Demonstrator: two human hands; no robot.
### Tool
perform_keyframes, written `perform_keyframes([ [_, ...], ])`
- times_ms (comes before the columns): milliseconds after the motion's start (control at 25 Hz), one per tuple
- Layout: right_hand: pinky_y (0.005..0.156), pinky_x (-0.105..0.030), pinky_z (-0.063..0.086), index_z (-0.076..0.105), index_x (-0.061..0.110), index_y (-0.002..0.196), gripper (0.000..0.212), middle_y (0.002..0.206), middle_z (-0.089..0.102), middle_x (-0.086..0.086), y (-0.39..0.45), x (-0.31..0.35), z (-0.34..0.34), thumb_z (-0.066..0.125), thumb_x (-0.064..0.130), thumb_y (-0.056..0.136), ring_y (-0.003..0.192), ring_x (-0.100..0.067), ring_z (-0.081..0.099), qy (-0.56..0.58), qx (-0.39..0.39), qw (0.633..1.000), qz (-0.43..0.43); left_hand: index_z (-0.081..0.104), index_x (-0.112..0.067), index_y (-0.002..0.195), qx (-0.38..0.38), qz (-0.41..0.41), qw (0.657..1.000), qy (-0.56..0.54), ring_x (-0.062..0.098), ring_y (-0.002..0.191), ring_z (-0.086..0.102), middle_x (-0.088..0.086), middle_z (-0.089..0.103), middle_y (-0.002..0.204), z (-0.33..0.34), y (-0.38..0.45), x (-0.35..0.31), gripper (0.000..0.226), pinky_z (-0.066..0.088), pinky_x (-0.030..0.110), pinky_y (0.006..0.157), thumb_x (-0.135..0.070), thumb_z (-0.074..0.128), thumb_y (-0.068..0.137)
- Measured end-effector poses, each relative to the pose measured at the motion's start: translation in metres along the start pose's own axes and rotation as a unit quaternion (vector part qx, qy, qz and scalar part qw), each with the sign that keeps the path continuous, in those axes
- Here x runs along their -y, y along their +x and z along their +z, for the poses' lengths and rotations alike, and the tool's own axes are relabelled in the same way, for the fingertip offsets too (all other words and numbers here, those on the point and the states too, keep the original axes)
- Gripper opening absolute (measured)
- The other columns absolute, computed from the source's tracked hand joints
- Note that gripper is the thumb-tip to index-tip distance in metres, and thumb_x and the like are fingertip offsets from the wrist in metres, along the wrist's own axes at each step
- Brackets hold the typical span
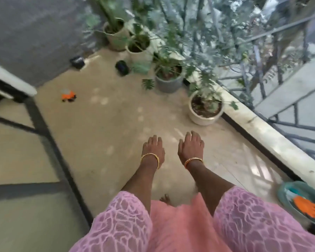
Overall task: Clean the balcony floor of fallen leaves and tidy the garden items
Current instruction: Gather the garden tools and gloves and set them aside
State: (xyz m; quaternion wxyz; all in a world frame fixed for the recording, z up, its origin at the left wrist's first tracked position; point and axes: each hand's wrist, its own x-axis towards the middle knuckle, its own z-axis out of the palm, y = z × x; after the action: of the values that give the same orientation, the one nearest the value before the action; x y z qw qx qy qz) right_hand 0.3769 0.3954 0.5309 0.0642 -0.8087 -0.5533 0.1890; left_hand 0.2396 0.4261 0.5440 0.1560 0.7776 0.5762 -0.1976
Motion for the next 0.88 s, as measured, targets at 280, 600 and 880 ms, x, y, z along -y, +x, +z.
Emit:
perform_keyframes([
  [280, 0.101, -0.043, 0.030, 0.046, 0.007, 0.124, 0.037, 0.135, 0.043, -0.016, -0.003, 0.190, -0.004, 0.034, 0.029, 0.096, 0.127, -0.034, 0.036, -0.042, 0.023, 0.980, -0.195, 0.030, -0.010, 0.143, -0.059, -0.149, 0.986, -0.049, 0.028, 0.137, 0.027, 0.013, 0.027, 0.149, -0.056, -0.050, 0.153, 0.050, 0.029, 0.039, 0.111, -0.023, 0.041, 0.096],
  [600, 0.097, -0.042, 0.035, 0.044, 0.007, 0.125, 0.037, 0.132, 0.044, -0.015, 0.070, 0.354, 0.033, 0.037, 0.029, 0.095, 0.119, -0.033, 0.041, -0.072, 0.091, 0.950, -0.291, 0.015, -0.008, 0.150, 0.002, -0.236, 0.968, -0.081, 0.029, 0.145, 0.015, 0.014, 0.013, 0.157, -0.085, -0.002, 0.296, 0.060, 0.019, 0.040, 0.117, -0.023, 0.041, 0.097],
  [880, 0.101, -0.042, 0.034, 0.044, 0.008, 0.127, 0.039, 0.136, 0.042, -0.014, 0.164, 0.492, 0.049, 0.035, 0.029, 0.096, 0.125, -0.031, 0.038, -0.111, 0.088, 0.925, -0.354, 0.015, -0.006, 0.149, -0.036, -0.306, 0.938, -0.159, 0.027, 0.144, 0.017, 0.013, 0.016, 0.156, -0.127, 0.070, 0.419, 0.063, 0.018, 0.038, 0.117, -0.028, 0.043, 0.097],
])
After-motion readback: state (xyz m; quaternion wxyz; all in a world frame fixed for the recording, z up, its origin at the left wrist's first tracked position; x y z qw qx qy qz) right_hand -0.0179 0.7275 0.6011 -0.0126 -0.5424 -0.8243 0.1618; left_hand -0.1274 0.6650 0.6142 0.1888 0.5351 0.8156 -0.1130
